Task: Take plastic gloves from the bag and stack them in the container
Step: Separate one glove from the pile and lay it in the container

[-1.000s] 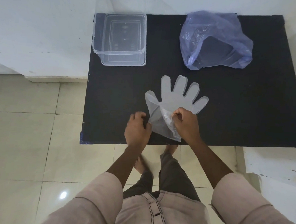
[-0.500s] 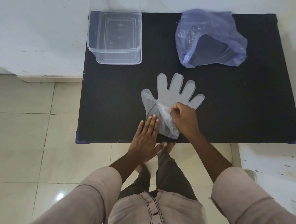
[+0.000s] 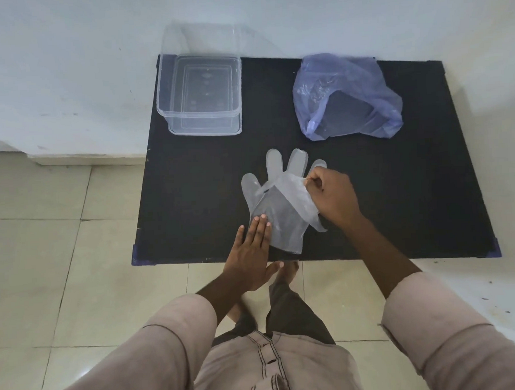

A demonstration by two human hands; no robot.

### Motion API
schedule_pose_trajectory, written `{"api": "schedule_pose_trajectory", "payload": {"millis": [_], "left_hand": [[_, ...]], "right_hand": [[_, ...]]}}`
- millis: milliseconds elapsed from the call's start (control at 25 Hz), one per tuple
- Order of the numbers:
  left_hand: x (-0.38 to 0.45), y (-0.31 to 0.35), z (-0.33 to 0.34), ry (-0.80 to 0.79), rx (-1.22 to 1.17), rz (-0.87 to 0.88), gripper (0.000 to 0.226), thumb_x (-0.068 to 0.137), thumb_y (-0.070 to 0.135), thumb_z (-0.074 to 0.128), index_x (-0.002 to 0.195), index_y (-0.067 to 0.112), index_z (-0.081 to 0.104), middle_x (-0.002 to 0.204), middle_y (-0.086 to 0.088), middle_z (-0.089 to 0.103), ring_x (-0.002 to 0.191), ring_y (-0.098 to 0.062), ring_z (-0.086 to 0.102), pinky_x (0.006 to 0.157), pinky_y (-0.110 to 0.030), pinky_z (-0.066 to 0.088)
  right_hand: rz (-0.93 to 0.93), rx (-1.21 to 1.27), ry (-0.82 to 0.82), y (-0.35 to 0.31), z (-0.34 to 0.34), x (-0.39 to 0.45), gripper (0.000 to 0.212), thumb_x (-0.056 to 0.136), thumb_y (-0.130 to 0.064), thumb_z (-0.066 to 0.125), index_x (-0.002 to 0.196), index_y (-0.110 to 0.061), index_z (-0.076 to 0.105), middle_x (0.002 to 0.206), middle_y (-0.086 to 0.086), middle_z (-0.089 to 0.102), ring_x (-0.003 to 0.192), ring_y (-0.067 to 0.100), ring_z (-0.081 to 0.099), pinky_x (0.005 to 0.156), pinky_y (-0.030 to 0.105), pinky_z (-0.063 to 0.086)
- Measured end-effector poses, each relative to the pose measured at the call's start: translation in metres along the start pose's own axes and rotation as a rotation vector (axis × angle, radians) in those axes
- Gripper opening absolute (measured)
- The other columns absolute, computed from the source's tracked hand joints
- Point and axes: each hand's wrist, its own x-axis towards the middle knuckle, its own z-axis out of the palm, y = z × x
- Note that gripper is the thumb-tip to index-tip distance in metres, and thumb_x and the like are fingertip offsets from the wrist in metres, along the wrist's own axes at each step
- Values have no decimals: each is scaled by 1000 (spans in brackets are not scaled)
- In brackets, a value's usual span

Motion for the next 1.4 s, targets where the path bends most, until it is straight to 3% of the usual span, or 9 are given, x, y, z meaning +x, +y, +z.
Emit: {"api": "schedule_pose_trajectory", "payload": {"millis": [320,560,760,880,960,1040,1120,1280,1400], "left_hand": [[1,0,-16,-88,26,8,93,91,71,22,154,11,-12,164,-10,-15,150,-31,-15,120,-55,-1],[3,2,-38,-191,10,14,89,95,61,33,155,8,-7,165,-12,-11,151,-32,-10,120,-57,1],[11,-1,-95,-279,-140,17,63,93,47,48,144,10,39,152,-14,38,140,-34,35,114,-54,28],[16,4,-167,71,-292,47,47,89,40,57,129,16,55,134,-6,56,122,-26,53,101,-44,45],[18,11,-221,461,-379,97,56,80,46,63,129,22,56,134,-3,57,123,-25,50,101,-43,44],[20,14,-270,636,-448,192,65,72,52,71,130,26,56,138,0,56,129,-24,44,107,-44,37],[24,14,-306,539,-469,258,66,67,48,80,126,25,62,134,1,60,127,-21,47,107,-43,36],[30,14,-327,356,-798,359,23,69,27,86,89,18,78,85,15,71,77,10,61,80,-23,44],[32,7,-326,366,-1005,350,21,71,25,85,88,14,81,90,11,77,83,7,66,86,-24,47]], "right_hand": [[-74,-167,110,-9,-87,42,20,94,-18,48,89,-9,65,83,7,69,71,19,57,58,27,37],[-160,-292,92,-27,-128,53,23,94,-19,46,84,-9,65,80,7,69,73,26,64,62,35,49],[-312,-345,-29,-39,-160,59,20,92,-18,50,78,-13,63,73,3,67,67,22,61,62,37,50],[-424,-373,-130,-52,-179,56,15,89,-19,54,77,-18,62,68,-4,63,63,13,57,63,38,49],[-463,-419,-168,-65,-190,50,13,88,-21,55,77,-22,63,70,-3,66,65,15,60,64,37,51],[-494,-444,-204,-81,-199,41,13,87,-24,55,76,-24,63,72,-1,67,69,20,62,65,37,49],[-505,-469,-231,-100,-207,30,12,88,-27,54,77,-26,58,79,-1,68,75,21,63,66,36,48],[-543,-412,-230,-120,-224,12,9,90,-22,60,83,-19,65,80,-1,67,74,14,61,65,29,42],[-420,3,-81,-96,-236,1,25,78,-34,77,98,-24,65,91,-8,69,85,3,63,74,21,47]]}}
